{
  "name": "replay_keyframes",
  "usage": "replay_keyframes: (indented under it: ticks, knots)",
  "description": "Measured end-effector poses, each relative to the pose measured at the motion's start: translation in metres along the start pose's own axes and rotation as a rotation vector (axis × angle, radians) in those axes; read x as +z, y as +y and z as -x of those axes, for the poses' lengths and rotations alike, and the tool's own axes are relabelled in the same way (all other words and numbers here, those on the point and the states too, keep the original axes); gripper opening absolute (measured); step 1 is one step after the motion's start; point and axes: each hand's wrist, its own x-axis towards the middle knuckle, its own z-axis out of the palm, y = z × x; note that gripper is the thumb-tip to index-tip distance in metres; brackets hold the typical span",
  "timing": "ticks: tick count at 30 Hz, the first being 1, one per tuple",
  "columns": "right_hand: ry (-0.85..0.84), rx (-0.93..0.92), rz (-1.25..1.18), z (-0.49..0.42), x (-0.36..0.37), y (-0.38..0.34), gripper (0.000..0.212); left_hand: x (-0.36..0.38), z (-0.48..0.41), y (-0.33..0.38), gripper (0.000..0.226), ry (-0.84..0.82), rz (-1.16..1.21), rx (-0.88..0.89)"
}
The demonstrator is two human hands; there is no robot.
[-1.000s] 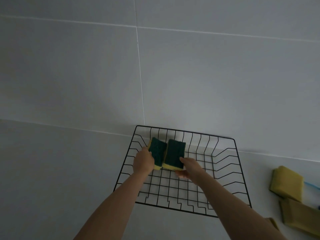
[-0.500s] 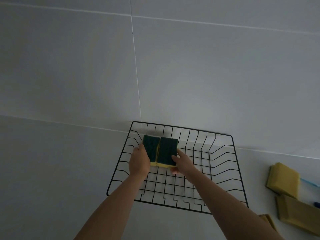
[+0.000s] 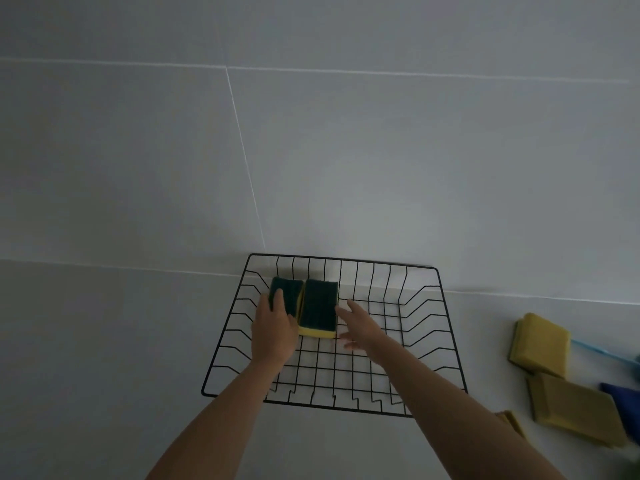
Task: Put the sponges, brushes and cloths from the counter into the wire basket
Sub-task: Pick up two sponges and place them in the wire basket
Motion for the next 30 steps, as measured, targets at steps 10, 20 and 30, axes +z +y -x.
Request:
replay_keyframes:
  ticks: [10, 20, 30]
  knots:
    - [0.202, -0.3, 0.569, 0.075, -0.047, 0.017, 0.067, 0.004, 0.051, 0.075, 0.064, -0.116, -0.361, 0.219]
    - [0.439, -0.162, 0.955, 0.158, -0.133, 0.06, 0.079, 0.033, 0.089, 0.151, 0.071, -0.198, -0.37, 0.416]
    - [0.425, -0.041, 0.956, 0.188, -0.239, 0.132, 0.072, 0.106, 0.138, 0.226, 0.069, -0.353, -0.404, 0.513]
